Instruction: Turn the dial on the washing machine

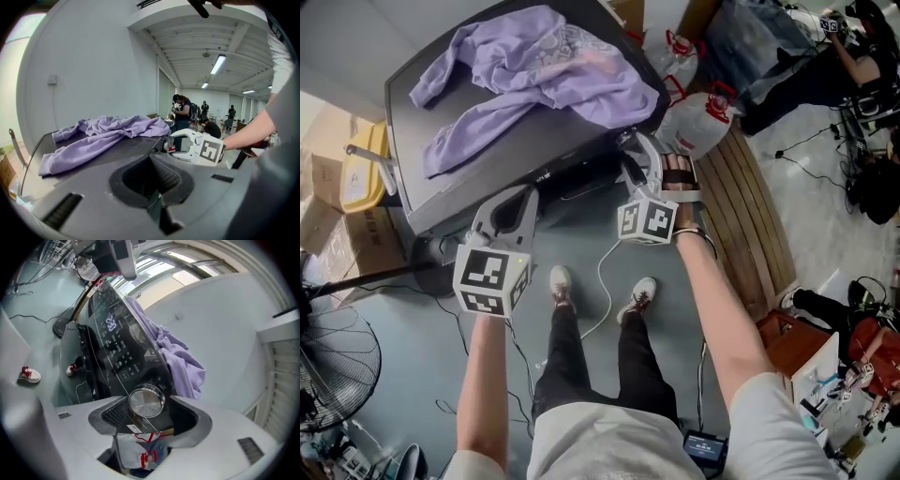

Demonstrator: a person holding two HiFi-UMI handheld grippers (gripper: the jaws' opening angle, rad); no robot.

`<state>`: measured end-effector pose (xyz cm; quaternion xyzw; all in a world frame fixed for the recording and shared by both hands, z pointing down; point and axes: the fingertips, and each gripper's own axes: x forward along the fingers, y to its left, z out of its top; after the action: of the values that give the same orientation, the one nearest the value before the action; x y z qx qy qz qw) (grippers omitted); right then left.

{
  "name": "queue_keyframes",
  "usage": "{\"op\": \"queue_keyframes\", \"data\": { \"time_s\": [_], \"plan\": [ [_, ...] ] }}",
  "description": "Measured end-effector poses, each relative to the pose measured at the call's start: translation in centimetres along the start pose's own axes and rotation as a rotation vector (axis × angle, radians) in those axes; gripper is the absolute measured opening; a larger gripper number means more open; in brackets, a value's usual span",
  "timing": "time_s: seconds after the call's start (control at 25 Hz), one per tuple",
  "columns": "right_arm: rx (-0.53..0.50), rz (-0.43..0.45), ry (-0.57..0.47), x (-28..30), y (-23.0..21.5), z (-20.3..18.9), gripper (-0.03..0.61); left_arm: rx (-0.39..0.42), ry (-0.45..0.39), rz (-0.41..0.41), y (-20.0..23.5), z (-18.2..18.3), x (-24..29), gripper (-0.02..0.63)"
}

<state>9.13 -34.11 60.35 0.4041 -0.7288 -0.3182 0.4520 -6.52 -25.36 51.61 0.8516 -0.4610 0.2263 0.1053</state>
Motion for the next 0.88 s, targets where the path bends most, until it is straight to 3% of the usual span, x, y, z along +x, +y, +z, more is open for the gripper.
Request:
{"op": "queue_keyframes", "data": {
  "time_s": [0.12,0.28,0.48,0.68,0.88],
  "plan": [
    [0.080,0.009,0.001,-1.5,-1.6,-0.1,0.272,0.004,-0.016,0.001,0.1,1.5,-0.3,0.015],
    [0.266,-0.012,0.042,-4.3,-6.3,-1.3,0.257,0.023,-0.062,0.000,0.2,4.8,-0.9,0.015],
    [0.517,-0.030,0.068,-7.9,-12.5,-2.5,0.104,0.066,-0.133,0.007,0.5,10.1,-1.8,0.015],
    [0.799,-0.014,0.033,-11.9,-16.8,-2.0,0.027,0.126,-0.198,0.034,0.6,14.6,-3.4,0.015],
    [0.875,-0.038,-0.044,-15.7,-21.9,-0.3,0.014,0.157,-0.280,0.054,1.0,19.1,-5.0,0.015]
  ]
}}
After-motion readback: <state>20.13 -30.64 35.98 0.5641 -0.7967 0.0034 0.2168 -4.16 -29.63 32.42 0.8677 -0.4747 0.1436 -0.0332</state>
